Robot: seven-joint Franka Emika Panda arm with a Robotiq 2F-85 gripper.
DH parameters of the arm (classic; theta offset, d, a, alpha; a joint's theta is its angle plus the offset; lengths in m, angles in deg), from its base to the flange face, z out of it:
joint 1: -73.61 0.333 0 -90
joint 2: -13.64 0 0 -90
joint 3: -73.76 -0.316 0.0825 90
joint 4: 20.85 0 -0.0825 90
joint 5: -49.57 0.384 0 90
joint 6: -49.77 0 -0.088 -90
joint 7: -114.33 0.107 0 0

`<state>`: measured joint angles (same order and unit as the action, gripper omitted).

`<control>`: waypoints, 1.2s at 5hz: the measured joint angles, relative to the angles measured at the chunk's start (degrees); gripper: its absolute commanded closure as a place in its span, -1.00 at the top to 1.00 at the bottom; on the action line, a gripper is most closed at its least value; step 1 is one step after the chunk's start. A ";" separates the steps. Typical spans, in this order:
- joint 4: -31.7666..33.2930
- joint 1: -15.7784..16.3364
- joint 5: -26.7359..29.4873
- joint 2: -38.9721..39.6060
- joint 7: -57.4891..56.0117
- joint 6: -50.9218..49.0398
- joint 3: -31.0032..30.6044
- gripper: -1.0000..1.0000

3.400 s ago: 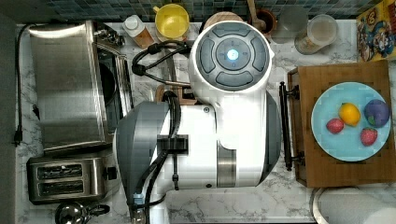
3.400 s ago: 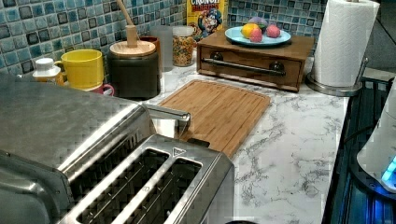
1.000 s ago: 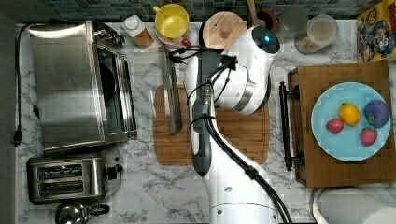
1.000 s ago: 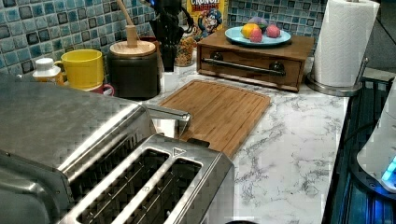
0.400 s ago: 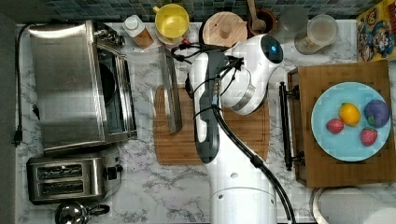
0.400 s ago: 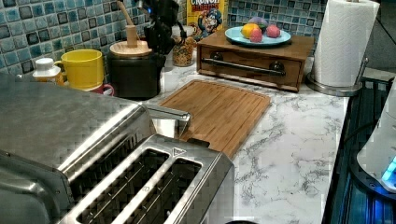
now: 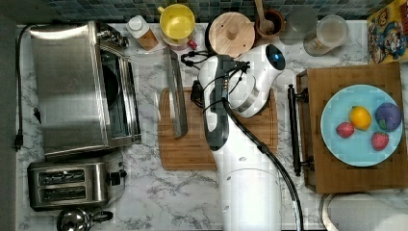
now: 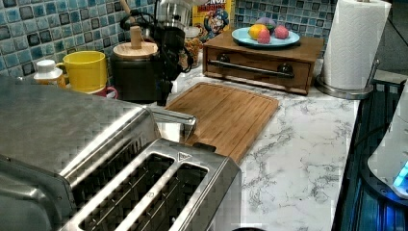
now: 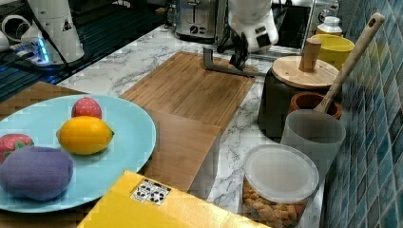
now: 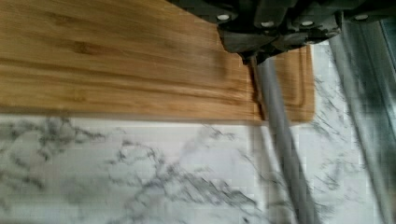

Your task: Close the oven.

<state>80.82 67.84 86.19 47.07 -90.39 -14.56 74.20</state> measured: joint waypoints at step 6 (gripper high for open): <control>-1.12 -0.13 5.74 3.11 0.50 -8.63 -1.02 -1.00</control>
<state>79.70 67.71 91.93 50.18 -89.88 -23.19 73.17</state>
